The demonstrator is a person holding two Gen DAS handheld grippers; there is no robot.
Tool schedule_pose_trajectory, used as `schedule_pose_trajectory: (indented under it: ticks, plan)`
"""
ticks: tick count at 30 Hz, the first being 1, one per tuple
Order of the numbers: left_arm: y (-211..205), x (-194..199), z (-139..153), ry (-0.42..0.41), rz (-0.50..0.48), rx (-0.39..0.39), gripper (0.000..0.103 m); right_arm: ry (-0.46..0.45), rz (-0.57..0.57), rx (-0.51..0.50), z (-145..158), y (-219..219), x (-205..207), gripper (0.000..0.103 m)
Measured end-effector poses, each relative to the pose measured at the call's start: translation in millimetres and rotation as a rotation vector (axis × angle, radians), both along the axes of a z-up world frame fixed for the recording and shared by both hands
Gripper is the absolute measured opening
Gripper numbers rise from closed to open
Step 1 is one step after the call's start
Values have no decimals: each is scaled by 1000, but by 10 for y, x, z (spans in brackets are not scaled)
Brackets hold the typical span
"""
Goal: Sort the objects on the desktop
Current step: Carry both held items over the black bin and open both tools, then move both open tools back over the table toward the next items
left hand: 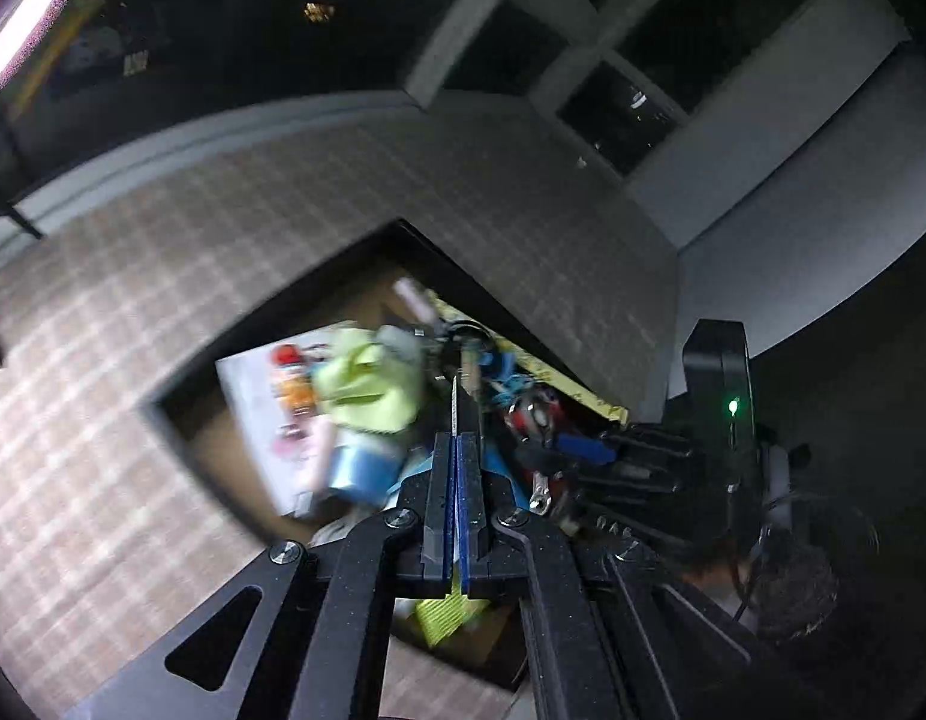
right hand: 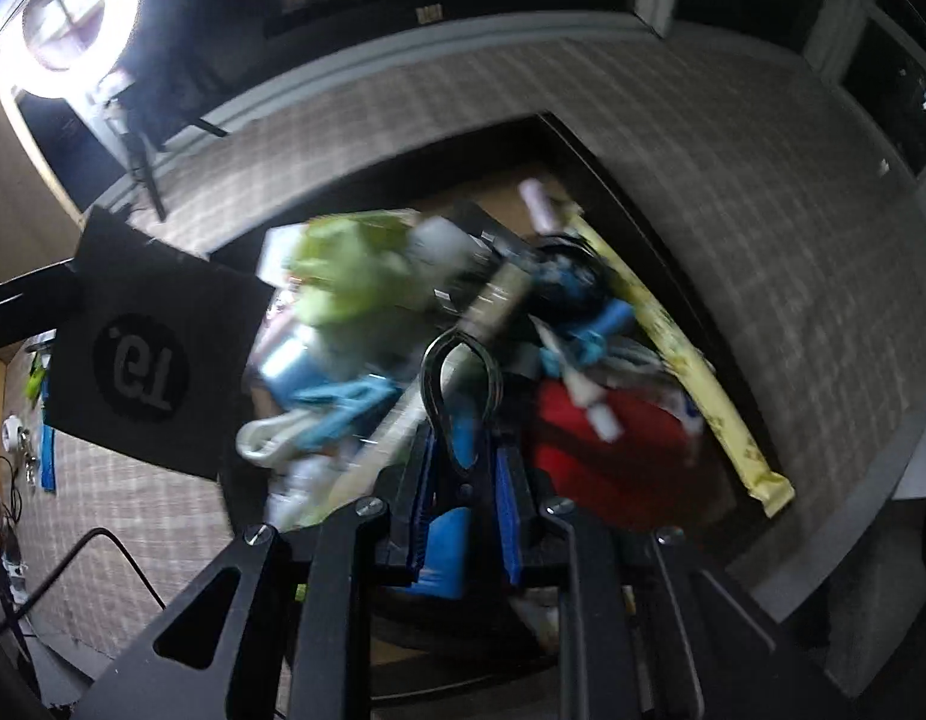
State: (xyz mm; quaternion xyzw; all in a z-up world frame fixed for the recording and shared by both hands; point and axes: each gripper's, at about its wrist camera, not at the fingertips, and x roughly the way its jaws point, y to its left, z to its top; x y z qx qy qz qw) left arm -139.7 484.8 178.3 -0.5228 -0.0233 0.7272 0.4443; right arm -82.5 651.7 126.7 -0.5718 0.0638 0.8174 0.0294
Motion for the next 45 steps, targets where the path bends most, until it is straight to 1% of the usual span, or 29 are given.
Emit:
schedule_pose_trajectory:
  ticks: [3, 5, 8, 10, 11, 12, 13, 14, 15, 17, 19, 22, 24, 26, 27, 30, 32, 33, 35, 36, 40, 41, 42, 45]
  plan:
    - [264, -45, -152, -18, -3, -22, 0, -15, -10, -10, -65, 119, 11, 19]
    - [351, -53, -214, -27, -1, -35, 0, -24, -4, -24, -112, 175, -44, 19]
    - [476, -76, -336, -16, 6, -82, 0, -35, 2, -30, -163, 206, -90, 19]
    - [528, -80, -421, -2, 17, -136, 1, -36, 12, -33, -179, 196, -116, 19]
    - [532, -96, -446, 1, 30, -156, 6, -32, 17, -33, -176, 187, -114, 19]
    - [522, -109, -464, 0, 40, -173, 15, -25, 26, -29, -173, 180, -156, 19]
    - [494, -122, -461, 2, 51, -172, 18, -25, 29, -24, -171, 170, -161, 20]
    - [462, -128, -440, 9, 60, -171, 21, -30, 39, -17, -177, 160, -203, 24]
    - [422, -115, -407, 27, 71, -177, 21, -31, 37, -7, -163, 144, -198, 27]
    - [345, -97, -345, 56, 83, -193, 21, -12, 41, 9, -107, 127, -194, 42]
    - [262, -80, -300, 72, 92, -197, 21, 10, 35, 20, -24, 111, -171, 43]
    - [74, -21, -236, 107, 114, -220, 21, 38, 50, 6, 102, 59, -209, 43]
    - [-111, 18, -216, 135, 139, -254, 21, 56, 75, 4, 175, -52, -232, 43]
    - [-316, 38, -207, 142, 162, -269, 21, 73, 108, 7, 245, -213, -246, 43]
    - [-481, 46, -200, 153, 188, -287, 21, 76, 127, 6, 240, -252, -328, 43]
    - [-948, 44, -196, 169, 266, -327, 21, 87, 190, -4, 300, -600, -366, 43]
    - [-1263, 36, -221, 155, 313, -340, 21, 93, 224, -12, 316, -818, -379, 43]
    - [-1501, 49, -242, 151, 346, -358, 21, 93, 249, -22, 334, -991, -378, 43]
    - [-1835, 69, -267, 148, 404, -386, 21, 94, 285, -34, 350, -1260, -381, 43]
    - [-2087, 79, -294, 138, 449, -401, 21, 95, 316, -40, 374, -1470, -377, 43]
    - [-2861, 158, -382, 91, 582, -437, 22, 91, 437, -61, 336, -2109, -474, 43]
    - [-3100, 187, -420, 76, 627, -452, 23, 89, 464, -66, 321, -2264, -484, 43]
    - [-3237, 209, -443, 68, 649, -463, 25, 85, 494, -72, 296, -2461, -497, 43]
    - [-3829, 308, -570, 25, 763, -495, 30, 74, 571, -88, 239, -2955, -505, 43]
